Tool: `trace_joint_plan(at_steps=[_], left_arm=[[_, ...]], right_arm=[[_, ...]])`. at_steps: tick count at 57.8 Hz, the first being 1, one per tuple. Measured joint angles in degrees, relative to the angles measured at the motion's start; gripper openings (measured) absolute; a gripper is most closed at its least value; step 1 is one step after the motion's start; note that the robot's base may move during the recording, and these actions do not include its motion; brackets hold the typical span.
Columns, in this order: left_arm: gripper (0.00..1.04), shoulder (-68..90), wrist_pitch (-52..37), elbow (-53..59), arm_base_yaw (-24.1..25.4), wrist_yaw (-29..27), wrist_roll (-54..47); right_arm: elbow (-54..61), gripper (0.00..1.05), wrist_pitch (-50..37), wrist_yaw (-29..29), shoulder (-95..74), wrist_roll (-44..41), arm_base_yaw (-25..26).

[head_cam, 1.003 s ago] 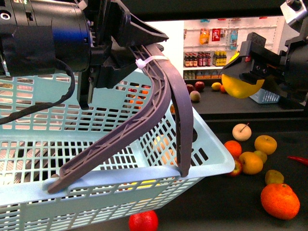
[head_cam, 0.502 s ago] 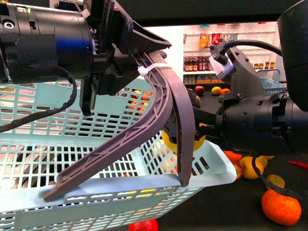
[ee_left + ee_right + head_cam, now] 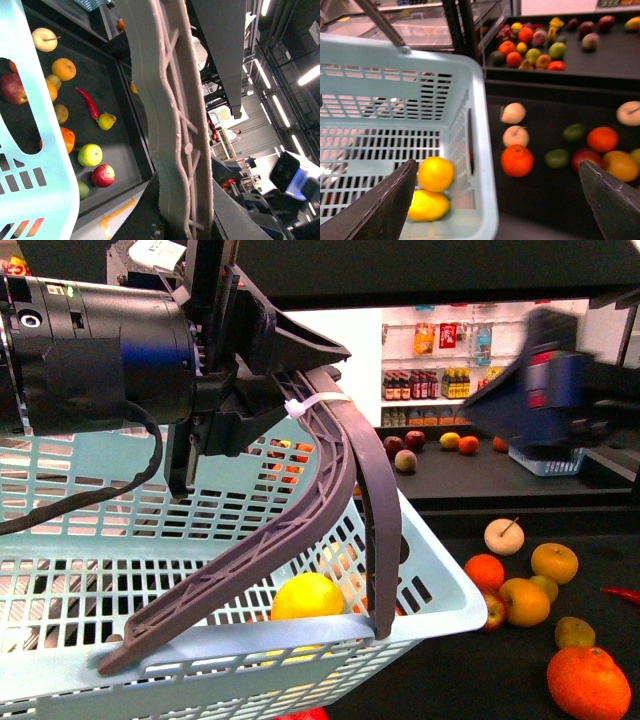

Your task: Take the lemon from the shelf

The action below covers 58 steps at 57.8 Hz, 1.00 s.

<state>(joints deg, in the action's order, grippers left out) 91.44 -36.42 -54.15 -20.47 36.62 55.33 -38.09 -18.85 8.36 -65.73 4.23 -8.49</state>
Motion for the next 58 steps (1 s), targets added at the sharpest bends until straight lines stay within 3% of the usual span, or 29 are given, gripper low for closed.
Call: trace_joint_plan(at_steps=[12, 17, 23, 25, 28, 38, 56, 58], left_arm=[[0.1, 0.02, 0.0, 0.0, 0.0, 0.0, 0.04], [0.1, 0.04, 0.0, 0.0, 0.0, 0.0, 0.07], [0.1, 0.11, 0.0, 0.0, 0.0, -0.15, 0.04], [0.1, 0.11, 0.0, 0.0, -0.07, 0.17, -0.02], [0.1, 0.2, 0.0, 0.0, 0.04, 0.17, 0.26], [0.1, 0.22, 0.0, 0.0, 0.04, 0.26, 0.22], [0.1, 0.24, 0.0, 0.0, 0.04, 0.02, 0.22], [0.1, 0.24, 0.0, 0.0, 0.04, 0.0, 0.2]], right_arm=[[10.29, 0.97, 17.22, 5.97, 32.98, -5.16, 13.94], [14.08, 0.83, 24.17, 1.88, 44.61, -4.9, 17.16], [21.35, 0.62, 21.79, 2.49, 54.14, -4.87, 19.19], [24.72, 0.53, 21.35, -0.28, 55.82, -4.85, 17.64], [29.33, 0.39, 20.9, -7.32, 57.92, -4.68, 11.21], [34.84, 0.02, 19.23, -8.13, 62.75, -4.79, 8.74], [37.22, 0.03, 18.99, -8.26, 65.4, -4.46, 8.7], [37.22, 0.09, 18.99, -8.24, 65.42, -4.46, 8.7]])
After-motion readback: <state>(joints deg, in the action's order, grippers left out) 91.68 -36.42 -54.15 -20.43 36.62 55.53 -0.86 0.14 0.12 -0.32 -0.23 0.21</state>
